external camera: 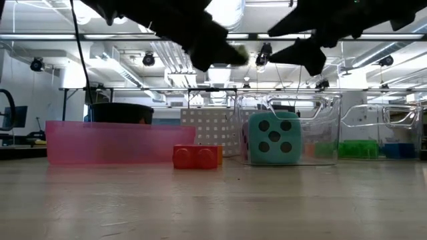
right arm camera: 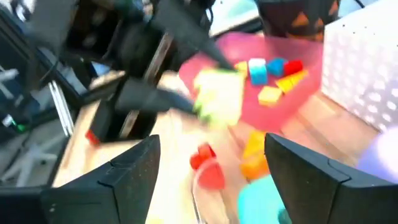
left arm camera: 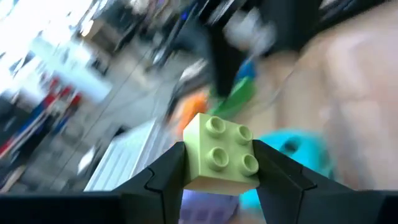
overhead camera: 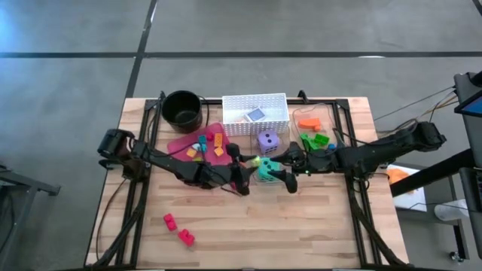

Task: Pick & Place Toys
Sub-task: Put the light green game piece into the transparent bin

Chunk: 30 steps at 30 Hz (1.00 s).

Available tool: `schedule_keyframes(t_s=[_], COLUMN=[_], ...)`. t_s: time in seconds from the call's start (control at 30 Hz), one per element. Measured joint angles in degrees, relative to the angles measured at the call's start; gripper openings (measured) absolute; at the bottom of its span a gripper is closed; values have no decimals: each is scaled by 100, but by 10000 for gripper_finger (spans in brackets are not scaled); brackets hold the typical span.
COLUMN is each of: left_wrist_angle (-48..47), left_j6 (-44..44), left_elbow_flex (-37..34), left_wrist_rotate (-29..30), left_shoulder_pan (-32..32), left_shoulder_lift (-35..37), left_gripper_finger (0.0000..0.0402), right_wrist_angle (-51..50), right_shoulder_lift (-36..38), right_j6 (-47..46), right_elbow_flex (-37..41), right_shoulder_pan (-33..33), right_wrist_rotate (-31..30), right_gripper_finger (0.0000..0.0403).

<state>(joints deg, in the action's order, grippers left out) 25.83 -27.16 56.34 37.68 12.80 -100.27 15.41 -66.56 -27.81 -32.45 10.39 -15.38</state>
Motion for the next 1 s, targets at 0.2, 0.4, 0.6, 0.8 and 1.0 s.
schedule_keyframes(t_s=[0.2, 0.4, 0.6, 0.8, 1.0], left_wrist_angle=[-1591, -3748, -5007, -4942, -5027], left_j6=[1237, 3564, 5153, 5285, 5251], left_elbow_flex=[-11, -52, -344, -724, -804], left_wrist_rotate=[938, 962, -234, -1123, -1473], left_shoulder_pan=[-78, -485, -1359, -1908, -2129], left_shoulder_lift=[354, 888, 1100, 1100, 1108], left_gripper_finger=[167, 170, 171, 172, 176], right_wrist_angle=[-930, -1101, -1068, -1094, -1092], right_shoulder_lift=[168, 21, -109, -110, -110], right_j6=[2, 2, 359, 382, 382], right_elbow_flex=[0, -2, 0, 0, 0], right_shoulder_pan=[0, 4, 4, 7, 7], right_wrist_rotate=[4, 20, 24, 48, 48], right_gripper_finger=[294, 294, 294, 294, 294])
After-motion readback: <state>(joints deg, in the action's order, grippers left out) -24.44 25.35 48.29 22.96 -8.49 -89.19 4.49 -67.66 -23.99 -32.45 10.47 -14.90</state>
